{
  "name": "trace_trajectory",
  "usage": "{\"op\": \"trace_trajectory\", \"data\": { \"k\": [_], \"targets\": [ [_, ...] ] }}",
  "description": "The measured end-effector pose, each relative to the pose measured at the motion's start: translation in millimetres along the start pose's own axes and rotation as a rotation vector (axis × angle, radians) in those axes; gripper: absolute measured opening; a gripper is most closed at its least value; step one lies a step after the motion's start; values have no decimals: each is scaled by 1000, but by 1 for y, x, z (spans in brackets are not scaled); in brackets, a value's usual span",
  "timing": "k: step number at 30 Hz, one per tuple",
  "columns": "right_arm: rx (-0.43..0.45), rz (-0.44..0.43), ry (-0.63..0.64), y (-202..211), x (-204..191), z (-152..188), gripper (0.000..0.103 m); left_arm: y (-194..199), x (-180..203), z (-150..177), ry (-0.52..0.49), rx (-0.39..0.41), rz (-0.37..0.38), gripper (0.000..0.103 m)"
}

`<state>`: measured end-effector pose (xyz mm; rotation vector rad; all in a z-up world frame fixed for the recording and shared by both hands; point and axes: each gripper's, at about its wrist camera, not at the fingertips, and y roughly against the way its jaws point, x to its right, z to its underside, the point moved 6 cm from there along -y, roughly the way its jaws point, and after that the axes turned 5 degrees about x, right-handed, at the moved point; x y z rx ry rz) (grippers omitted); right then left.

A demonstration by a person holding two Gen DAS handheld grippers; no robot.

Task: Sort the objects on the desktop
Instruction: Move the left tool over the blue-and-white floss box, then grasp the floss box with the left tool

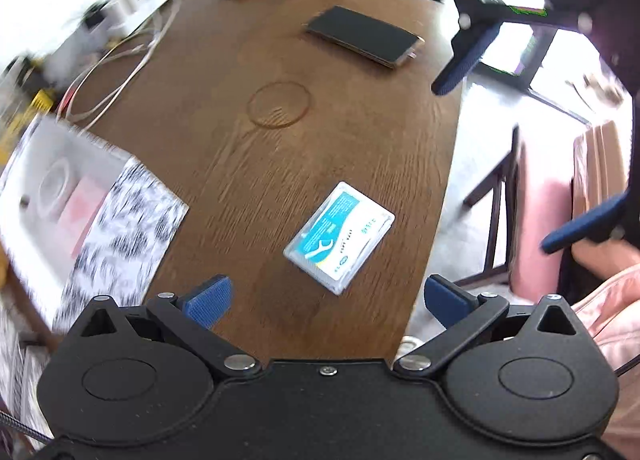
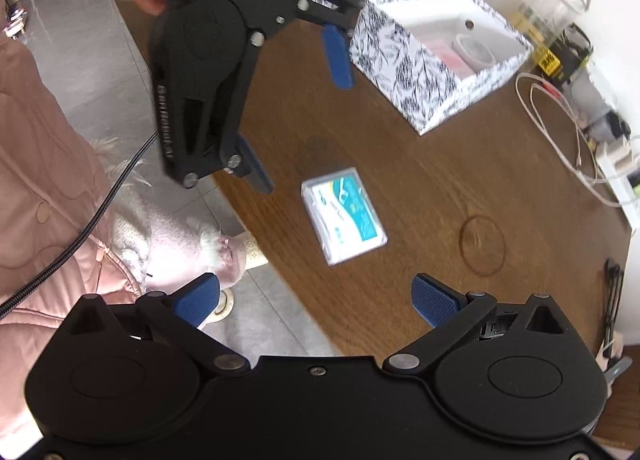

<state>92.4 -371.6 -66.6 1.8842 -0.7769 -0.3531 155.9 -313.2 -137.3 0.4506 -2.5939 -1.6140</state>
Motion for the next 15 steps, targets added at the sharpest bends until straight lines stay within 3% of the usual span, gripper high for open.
{"op": "trace_trajectory", "data": {
  "k": [9,15],
  "targets": [
    [5,-11,-53,-8,3,10,103,-52,15,-11,-190,-52,73,103],
    [9,-15,-87,-14,4,14,103,-76,17,-12,-258,-67,100,101]
  ]
}}
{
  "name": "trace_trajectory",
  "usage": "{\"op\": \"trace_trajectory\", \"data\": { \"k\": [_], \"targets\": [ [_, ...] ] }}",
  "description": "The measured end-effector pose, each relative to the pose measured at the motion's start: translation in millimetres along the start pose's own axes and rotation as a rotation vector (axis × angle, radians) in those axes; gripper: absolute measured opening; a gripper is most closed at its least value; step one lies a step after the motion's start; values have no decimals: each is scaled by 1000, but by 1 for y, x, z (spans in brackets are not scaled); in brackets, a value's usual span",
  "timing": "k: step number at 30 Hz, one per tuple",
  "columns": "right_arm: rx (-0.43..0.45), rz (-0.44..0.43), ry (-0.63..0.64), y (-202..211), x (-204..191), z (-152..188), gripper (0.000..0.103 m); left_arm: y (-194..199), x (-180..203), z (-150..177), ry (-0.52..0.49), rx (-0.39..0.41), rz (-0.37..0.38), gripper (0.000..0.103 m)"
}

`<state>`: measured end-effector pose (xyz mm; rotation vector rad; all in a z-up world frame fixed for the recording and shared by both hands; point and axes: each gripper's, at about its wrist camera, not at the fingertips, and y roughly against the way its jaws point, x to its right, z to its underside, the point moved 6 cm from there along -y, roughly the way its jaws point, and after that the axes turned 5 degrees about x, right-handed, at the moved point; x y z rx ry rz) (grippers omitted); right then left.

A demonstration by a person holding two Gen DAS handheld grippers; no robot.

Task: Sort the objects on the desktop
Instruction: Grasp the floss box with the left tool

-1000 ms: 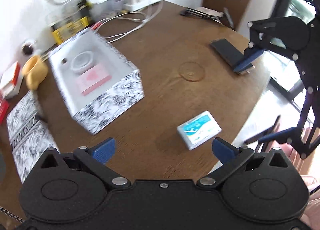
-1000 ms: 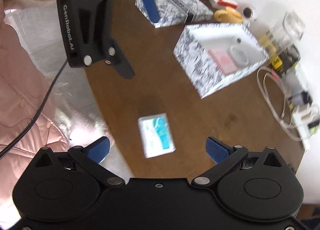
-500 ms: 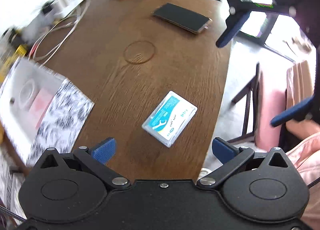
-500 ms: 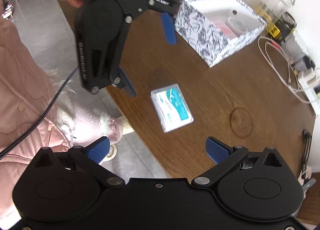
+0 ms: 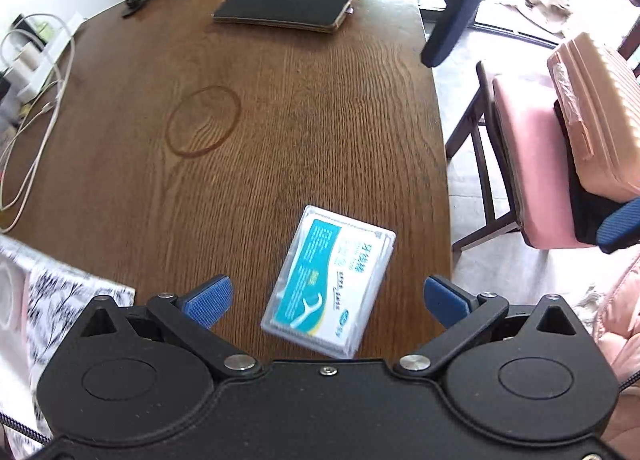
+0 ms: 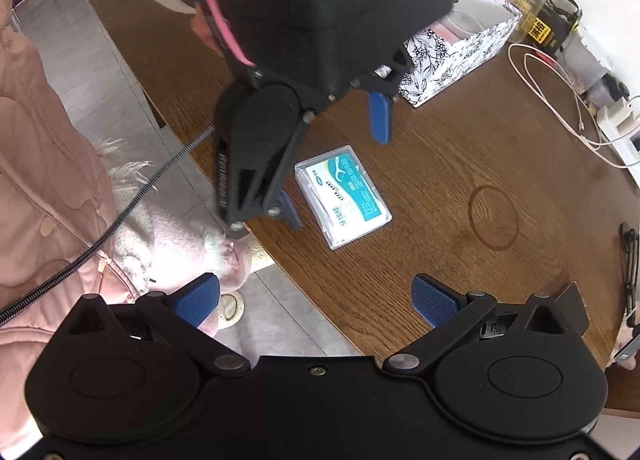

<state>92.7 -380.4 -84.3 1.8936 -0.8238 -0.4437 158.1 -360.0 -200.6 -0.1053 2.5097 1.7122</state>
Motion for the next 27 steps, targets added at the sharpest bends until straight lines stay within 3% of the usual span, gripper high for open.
{"op": "trace_trajectory", "data": {
  "k": [5,12,16,27],
  "targets": [
    [0,-3,-20,0,2,3,103,-16,-3,6,-37,-68,-3,76],
    [9,-20,-28,-2,2,0,103,-16,-4,11,-52,-46,46,75],
    [3,-23,-19,-3,0,-3,103,-14,-5,13,-35,-28,71,62],
    [-20,-24,-37,-11,4,-8,103,-5,0,16,-3,16,20,58]
  ]
}}
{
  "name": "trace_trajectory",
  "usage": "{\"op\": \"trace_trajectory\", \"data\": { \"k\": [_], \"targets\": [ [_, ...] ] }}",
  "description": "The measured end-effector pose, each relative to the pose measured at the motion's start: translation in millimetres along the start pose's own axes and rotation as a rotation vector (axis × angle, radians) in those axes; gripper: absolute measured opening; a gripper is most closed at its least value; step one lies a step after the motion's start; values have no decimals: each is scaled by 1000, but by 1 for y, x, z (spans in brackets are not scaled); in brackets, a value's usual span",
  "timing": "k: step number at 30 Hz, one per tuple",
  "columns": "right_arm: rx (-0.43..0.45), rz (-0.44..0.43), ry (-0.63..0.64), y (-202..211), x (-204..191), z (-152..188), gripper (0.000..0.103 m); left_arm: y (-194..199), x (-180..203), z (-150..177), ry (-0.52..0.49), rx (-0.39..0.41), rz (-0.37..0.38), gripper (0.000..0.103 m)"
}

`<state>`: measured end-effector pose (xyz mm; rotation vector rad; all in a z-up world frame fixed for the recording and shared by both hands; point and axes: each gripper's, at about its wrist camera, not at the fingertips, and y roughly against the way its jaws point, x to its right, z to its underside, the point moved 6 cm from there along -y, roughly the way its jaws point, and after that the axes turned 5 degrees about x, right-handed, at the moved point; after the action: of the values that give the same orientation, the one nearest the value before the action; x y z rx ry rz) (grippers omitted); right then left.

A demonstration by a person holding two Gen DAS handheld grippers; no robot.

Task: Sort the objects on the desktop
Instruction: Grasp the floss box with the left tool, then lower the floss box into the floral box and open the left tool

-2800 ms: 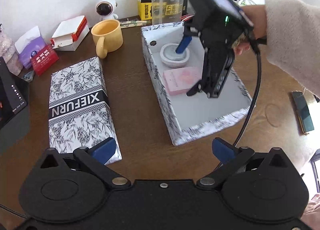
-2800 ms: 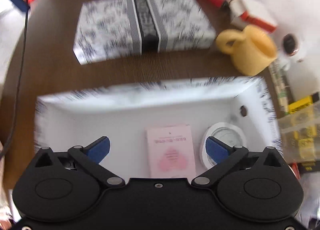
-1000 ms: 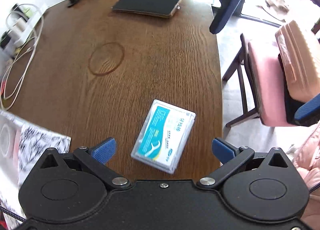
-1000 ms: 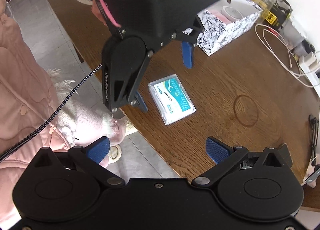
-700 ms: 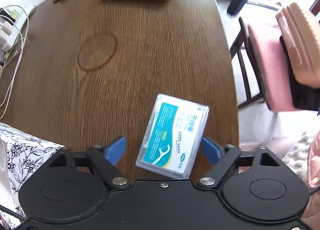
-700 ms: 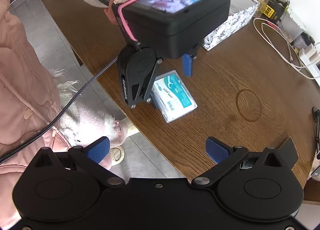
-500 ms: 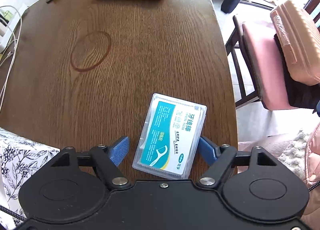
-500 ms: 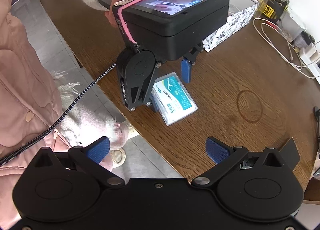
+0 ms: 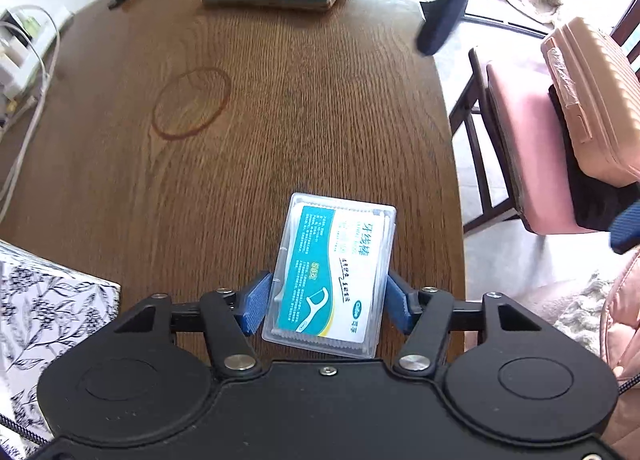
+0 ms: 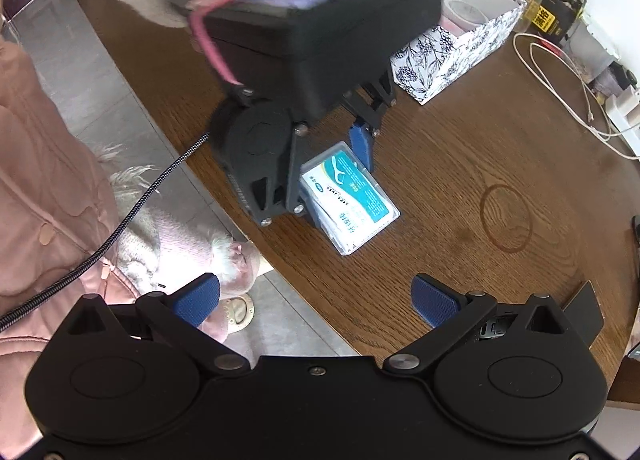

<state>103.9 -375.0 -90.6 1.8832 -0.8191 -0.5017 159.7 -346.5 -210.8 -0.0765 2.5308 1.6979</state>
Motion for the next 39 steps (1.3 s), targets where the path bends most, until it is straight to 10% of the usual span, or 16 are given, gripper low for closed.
{"op": "trace_trajectory", "data": {
  "k": [9,23,39],
  "targets": [
    [29,-2,50,6,13,-24,103,64,-21,-2,128,148,-64,57],
    [194,-25,176,17,62,-154,103,204,-136,22,298,316,-359,57],
    [168,-62,170,-35,123,-245,103,143,-258,54,288,193,-271,57]
  ]
}}
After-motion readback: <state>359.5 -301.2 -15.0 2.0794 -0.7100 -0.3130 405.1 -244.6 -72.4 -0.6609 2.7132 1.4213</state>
